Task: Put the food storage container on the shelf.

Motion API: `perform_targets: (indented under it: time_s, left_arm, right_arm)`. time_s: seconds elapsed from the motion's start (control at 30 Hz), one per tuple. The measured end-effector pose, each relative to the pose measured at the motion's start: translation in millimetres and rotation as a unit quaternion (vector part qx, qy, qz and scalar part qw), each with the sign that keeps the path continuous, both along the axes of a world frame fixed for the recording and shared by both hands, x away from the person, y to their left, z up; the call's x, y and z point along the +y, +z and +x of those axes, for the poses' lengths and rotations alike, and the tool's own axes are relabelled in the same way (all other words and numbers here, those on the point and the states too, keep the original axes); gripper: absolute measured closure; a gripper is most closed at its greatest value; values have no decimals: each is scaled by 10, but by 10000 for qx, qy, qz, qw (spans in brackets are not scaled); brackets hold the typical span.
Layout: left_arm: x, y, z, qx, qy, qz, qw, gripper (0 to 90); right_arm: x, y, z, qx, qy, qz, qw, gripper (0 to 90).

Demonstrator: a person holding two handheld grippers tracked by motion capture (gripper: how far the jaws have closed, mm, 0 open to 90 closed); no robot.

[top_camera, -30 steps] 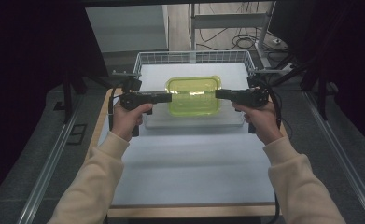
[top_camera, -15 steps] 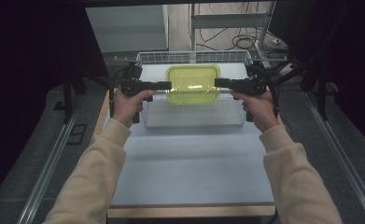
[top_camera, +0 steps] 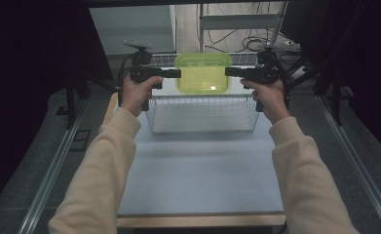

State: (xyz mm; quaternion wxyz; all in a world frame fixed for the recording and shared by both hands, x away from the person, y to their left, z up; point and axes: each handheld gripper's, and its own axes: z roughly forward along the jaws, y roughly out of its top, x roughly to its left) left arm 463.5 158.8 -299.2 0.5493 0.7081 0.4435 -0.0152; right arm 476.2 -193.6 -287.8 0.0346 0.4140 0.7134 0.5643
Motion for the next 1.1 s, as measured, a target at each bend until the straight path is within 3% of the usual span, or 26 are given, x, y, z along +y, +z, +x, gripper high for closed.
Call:
perform_targets:
  time_s: [0.2,0.5,0.63,0.8,1.1]
  left_arm:
    - [-25,-120,191,180,52,-9,9998,805]
    - [-83,-187,284,417,57,-50,9991,804]
    - [-107,-204,322,437,83,4,9990,797]
    - [-113,-249,377,500,111,-153,9986,791]
    - [-106,-286,456,599,260,-149,9978,735]
  right_arm:
    - [12,-48,127,120,-93,-76,9999,801]
    - [-11,-142,263,348,-240,-108,9990,793]
    - [-11,-173,306,333,-318,-154,9988,783]
    - [-4,-216,341,348,-389,-198,9984,774]
    - [23,-273,425,383,-429,-193,9982,725]
